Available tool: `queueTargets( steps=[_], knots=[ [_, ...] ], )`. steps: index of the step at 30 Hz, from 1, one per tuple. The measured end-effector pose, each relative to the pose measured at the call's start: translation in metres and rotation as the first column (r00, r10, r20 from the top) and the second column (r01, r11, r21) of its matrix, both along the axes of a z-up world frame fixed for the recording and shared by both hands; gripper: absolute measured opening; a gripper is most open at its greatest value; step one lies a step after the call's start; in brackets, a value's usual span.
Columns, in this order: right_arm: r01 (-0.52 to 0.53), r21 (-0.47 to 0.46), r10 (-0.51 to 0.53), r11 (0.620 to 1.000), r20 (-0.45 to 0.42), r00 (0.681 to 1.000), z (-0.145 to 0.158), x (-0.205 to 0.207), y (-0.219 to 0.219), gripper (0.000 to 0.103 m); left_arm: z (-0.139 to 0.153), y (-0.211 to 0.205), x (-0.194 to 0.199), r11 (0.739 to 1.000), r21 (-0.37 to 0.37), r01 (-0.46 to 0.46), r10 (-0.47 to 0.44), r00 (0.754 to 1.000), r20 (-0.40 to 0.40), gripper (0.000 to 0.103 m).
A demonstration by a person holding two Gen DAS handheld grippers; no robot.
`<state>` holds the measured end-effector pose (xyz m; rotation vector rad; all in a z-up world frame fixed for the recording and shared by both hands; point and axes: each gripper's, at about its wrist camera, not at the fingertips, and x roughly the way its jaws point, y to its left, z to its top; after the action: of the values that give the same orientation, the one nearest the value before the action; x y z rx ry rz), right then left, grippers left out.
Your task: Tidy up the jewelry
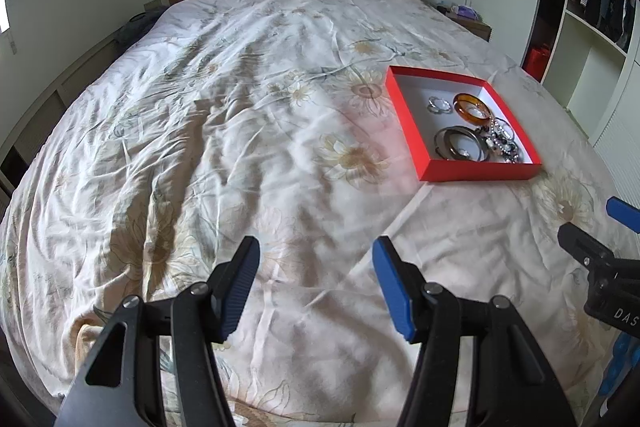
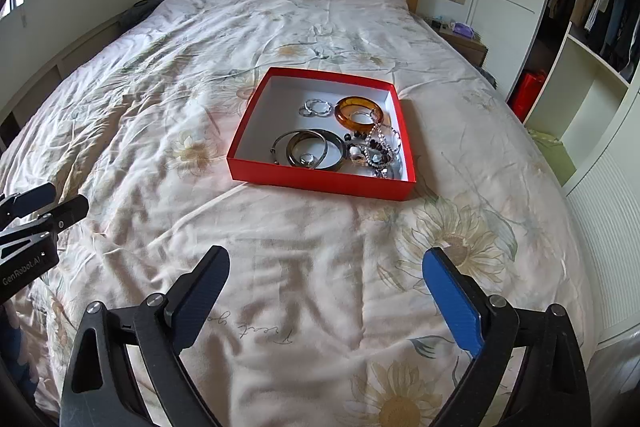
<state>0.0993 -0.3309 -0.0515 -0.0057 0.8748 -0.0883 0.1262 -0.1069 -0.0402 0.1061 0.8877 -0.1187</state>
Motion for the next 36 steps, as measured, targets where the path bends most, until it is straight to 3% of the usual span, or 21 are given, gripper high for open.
queueTargets(
  steps=[36],
  knots=[
    [-0.004,0.006,0.004,1.0,-0.014,1.0,-0.006,0.0002,0.0037,0.096,-0.0061,0.0032,-0.0008,1.0,0.003,-0.003,0.003,1.0,-0.01,0.057]
  ],
)
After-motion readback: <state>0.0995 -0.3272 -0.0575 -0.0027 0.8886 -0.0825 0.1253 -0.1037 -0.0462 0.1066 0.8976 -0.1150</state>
